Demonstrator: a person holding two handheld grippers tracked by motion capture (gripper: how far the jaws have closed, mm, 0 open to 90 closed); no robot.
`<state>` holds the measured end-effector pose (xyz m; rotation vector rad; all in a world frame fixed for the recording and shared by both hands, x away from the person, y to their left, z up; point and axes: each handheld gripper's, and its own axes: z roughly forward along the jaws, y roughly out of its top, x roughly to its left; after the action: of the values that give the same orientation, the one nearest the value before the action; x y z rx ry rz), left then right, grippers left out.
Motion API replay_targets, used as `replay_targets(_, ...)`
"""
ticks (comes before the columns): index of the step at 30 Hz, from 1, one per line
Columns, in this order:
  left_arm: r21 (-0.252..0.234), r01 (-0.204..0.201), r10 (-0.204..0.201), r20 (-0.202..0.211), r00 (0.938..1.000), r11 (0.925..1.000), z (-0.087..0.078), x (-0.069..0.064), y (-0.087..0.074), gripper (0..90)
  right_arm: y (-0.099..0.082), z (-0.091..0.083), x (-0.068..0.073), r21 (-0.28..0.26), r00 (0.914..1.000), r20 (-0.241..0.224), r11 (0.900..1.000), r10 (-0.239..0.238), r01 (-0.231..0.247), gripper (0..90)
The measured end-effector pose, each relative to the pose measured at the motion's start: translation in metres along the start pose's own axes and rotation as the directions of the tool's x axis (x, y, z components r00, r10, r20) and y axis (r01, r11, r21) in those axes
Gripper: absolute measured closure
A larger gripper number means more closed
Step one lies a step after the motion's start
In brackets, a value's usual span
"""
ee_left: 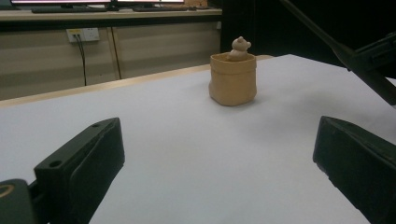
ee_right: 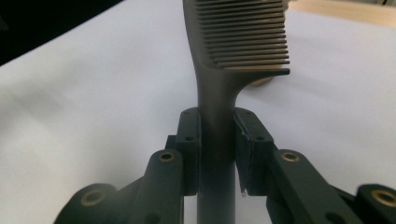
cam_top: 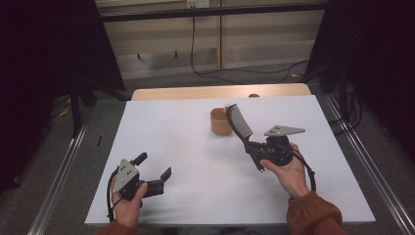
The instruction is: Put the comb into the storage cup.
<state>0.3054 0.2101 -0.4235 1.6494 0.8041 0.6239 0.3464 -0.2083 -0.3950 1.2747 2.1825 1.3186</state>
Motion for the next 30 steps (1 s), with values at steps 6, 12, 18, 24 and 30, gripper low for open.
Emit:
replay_targets(6,0.0,0.0,0.0,0.0,1.0,1.0,0.0,0.0,0.0,2.1,0.005,-0.002,0.002,-0.077,1.0,0.002,0.997,-0.008,0.008,73.2)
replay_targets(12,0.0,0.001,-0.001,0.002,1.0,1.0,0.001,-0.001,0.0,2.1,0.011,0.0,0.005,-0.102,0.9998,0.004,0.9946,-0.019,0.019,73.2)
replay_targets(18,0.002,-0.005,0.005,0.001,1.0,1.0,0.001,-0.001,0.0,2.2,0.015,-0.003,0.005,-0.15,0.9995,0.007,0.9882,-0.03,0.031,73.2)
replay_targets(24,0.001,-0.004,0.004,-0.001,1.0,1.0,0.0,0.0,0.0,2.2,0.022,-0.001,0.003,-0.2,0.9995,0.012,0.9793,-0.03,0.032,73.2)
replay_targets(30,-0.005,-0.003,0.003,-0.003,1.0,1.0,0.0,0.0,0.0,2.1,0.033,0.004,0.004,-0.239,0.9991,0.005,0.97,-0.043,0.043,73.3)
